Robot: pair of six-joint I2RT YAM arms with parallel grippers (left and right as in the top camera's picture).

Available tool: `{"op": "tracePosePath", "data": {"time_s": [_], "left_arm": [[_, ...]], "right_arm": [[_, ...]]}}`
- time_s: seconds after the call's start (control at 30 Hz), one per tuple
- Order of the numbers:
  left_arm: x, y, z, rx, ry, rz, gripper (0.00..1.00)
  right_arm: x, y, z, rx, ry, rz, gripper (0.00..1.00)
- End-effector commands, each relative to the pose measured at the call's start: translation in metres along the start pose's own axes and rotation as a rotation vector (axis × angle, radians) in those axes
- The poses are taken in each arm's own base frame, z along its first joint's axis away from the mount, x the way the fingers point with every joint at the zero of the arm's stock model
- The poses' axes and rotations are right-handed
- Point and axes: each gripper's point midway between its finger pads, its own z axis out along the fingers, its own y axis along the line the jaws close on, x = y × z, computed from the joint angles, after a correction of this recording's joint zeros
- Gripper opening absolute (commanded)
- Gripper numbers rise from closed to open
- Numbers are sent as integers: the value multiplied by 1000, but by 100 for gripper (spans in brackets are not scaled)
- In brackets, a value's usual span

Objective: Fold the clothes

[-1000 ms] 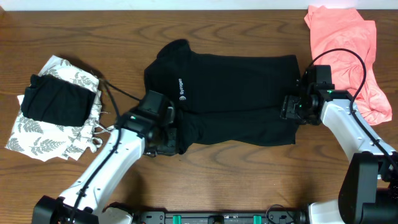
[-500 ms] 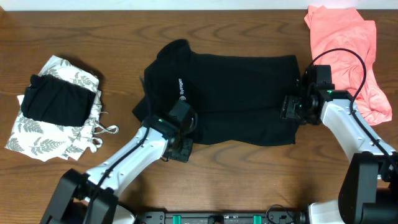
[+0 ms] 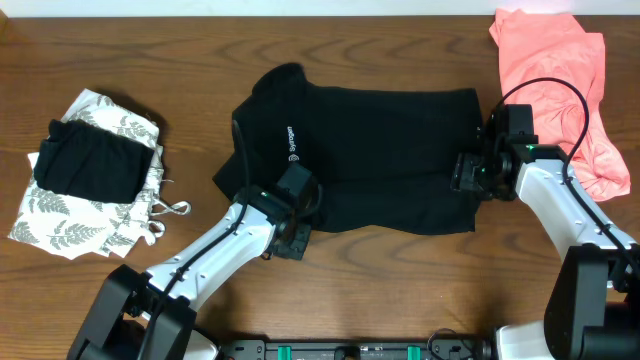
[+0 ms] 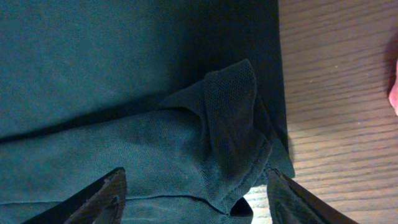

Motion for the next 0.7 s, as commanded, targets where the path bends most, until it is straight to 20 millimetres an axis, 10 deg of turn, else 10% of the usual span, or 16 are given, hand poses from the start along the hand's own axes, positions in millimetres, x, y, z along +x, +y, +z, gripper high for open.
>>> {"op": "tracePosePath", "data": {"time_s": [0.0, 0.3, 0.67], "left_arm": [[-13, 6, -25, -46, -53, 7, 6], [-53, 20, -97, -146, -266, 94, 6], [-109, 64, -104, -212, -431, 59, 6]], "right_arm": [[-11, 2, -9, -13, -38, 1, 71], [-12, 2, -9, -14, -42, 1, 71], [-12, 2, -9, -14, -42, 1, 71]]}}
